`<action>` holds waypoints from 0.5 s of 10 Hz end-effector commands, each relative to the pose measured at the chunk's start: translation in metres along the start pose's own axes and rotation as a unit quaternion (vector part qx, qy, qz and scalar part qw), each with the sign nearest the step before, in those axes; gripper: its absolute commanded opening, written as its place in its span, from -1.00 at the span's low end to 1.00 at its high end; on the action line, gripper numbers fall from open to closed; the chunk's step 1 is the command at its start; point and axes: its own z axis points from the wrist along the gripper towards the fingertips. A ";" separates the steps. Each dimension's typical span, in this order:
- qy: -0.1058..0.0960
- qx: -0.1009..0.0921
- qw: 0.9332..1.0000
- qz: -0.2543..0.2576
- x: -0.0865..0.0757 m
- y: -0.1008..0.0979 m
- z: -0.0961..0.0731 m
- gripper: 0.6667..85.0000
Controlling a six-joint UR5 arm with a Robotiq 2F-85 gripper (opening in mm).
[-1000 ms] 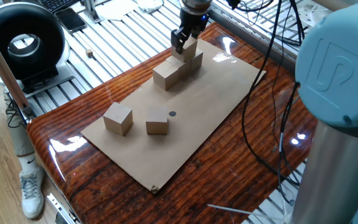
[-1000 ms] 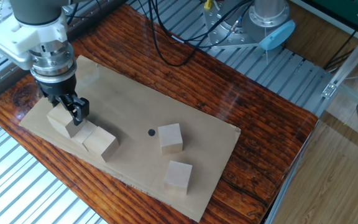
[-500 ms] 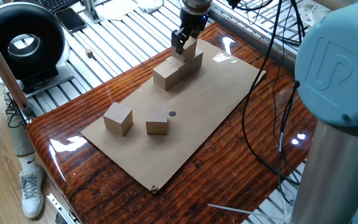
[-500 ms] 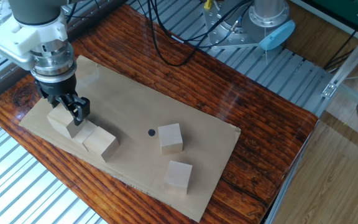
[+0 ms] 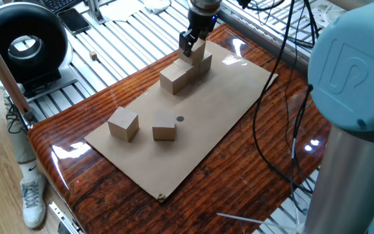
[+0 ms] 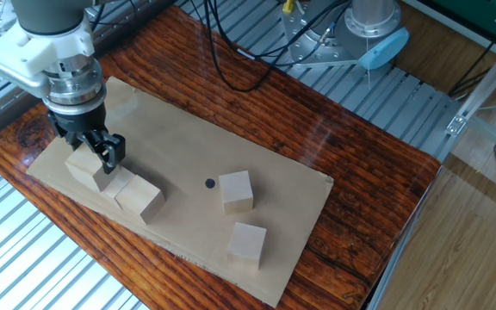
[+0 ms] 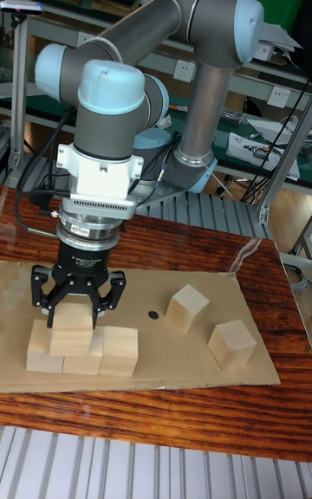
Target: Stack the blocks into a pyramid shape
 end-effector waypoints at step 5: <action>-0.003 -0.002 1.000 -0.027 0.001 -0.007 0.005 1.00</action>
